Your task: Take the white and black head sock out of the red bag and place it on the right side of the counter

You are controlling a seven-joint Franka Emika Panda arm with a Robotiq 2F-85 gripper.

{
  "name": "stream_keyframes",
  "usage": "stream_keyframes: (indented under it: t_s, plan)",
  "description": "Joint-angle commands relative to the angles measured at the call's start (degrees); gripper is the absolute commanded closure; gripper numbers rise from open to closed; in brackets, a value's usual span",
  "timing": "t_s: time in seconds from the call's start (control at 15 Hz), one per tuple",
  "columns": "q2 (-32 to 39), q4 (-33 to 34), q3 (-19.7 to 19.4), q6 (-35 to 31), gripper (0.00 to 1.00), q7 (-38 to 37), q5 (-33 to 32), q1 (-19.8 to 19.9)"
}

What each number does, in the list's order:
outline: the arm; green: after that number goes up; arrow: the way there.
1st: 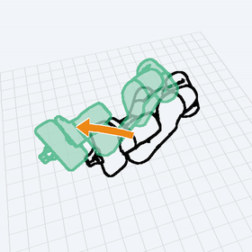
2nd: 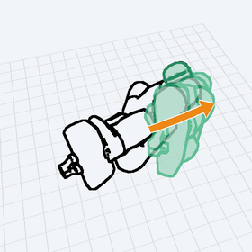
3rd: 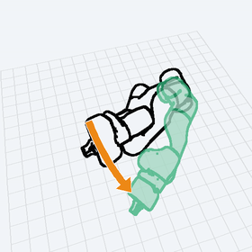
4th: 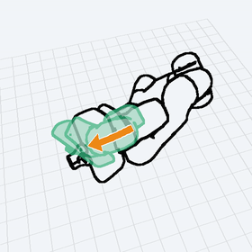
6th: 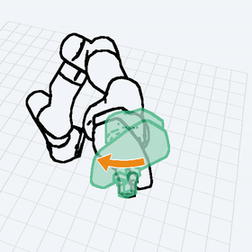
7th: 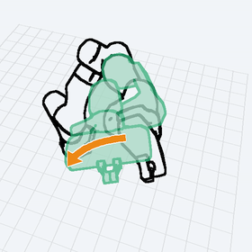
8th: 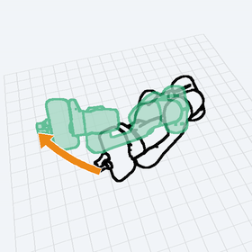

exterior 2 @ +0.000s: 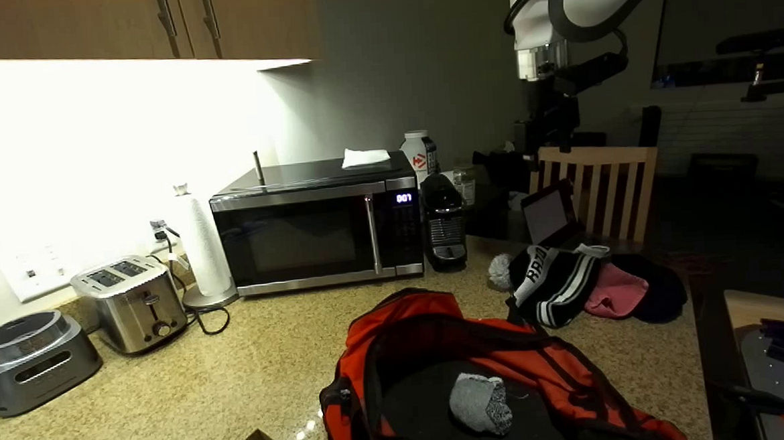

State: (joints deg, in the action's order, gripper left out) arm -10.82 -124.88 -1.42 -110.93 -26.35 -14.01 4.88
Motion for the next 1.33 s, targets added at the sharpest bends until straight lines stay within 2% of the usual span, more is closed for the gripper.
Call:
stream_keyframes:
  t_s: [0.0, 0.67, 1.27]
  plan:
    - [-2.44, -1.37, 0.72, 1.79, 0.0, 1.03, 1.88, -0.51]
    - [-5.43, -2.09, 1.58, 3.84, 0.0, 10.63, 7.47, -3.65]
    - [-4.14, -1.32, 3.47, 3.88, 0.0, 17.48, 7.6, -6.27]
